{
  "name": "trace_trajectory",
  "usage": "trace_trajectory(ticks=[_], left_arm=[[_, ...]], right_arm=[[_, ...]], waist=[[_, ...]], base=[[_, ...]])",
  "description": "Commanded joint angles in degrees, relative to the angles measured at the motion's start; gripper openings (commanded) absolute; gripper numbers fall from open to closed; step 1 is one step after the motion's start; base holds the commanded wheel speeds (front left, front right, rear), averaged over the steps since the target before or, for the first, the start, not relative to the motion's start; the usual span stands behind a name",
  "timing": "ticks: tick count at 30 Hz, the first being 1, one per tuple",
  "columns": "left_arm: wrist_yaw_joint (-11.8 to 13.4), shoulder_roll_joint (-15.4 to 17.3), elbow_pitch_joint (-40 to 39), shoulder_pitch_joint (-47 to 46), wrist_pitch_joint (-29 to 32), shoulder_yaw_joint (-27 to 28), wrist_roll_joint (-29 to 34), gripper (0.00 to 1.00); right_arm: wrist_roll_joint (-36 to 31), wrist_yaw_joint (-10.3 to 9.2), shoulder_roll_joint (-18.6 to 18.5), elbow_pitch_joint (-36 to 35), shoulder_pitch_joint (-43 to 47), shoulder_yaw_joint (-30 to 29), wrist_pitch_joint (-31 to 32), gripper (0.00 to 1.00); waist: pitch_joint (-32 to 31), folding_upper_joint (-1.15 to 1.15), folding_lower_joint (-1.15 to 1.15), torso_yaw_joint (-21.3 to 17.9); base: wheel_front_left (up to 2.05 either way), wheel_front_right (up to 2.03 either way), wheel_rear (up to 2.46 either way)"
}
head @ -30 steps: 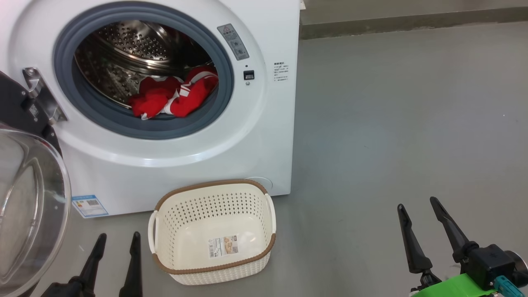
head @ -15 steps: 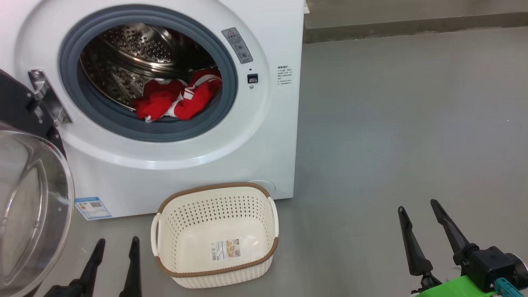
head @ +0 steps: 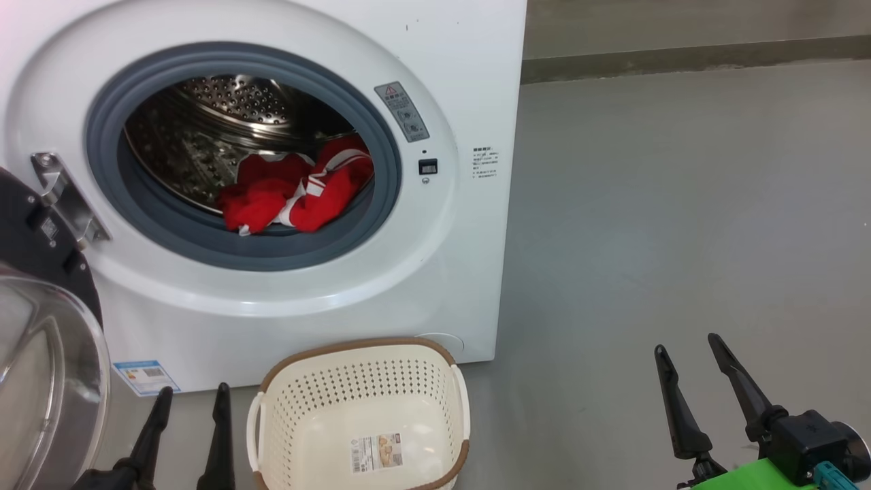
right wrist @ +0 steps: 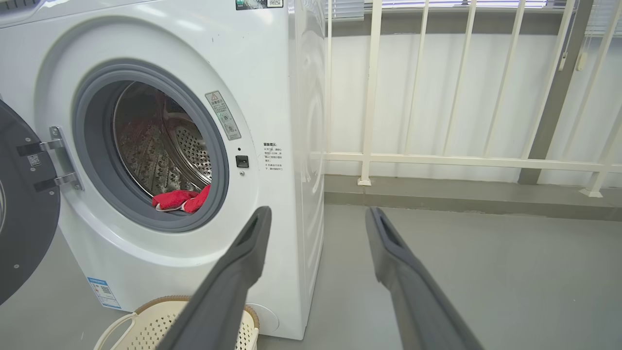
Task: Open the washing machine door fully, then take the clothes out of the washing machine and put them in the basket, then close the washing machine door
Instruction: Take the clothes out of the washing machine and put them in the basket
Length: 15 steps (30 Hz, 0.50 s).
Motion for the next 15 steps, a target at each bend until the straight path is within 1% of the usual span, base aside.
trace_trajectory(ticks=[1, 6, 15], left_arm=[[0.1, 0.8, -1.7, -1.7, -0.3, 1.6, -0.1, 1.0], [0.4, 0.8, -2.0, -1.8, -0.5, 1.1, 0.1, 1.0], [1.0, 0.8, -1.1, -2.5, -1.2, 1.2, -0.5, 1.0]], right_arm=[[0.2, 0.35, -0.6, -1.3, -1.8, 1.5, -0.4, 1.0], [0.3, 0.35, -0.6, -1.1, -2.0, 1.7, -0.4, 1.0], [0.3, 0.35, -0.6, -0.9, -2.0, 2.3, -0.4, 1.0]], waist=[[0.1, 0.0, 0.0, 0.0], [0.4, 0.0, 0.0, 0.0], [0.2, 0.0, 0.0, 0.0]], base=[[0.98, -0.98, 0.0], [0.58, -0.58, 0.0], [0.02, -0.02, 0.0]])
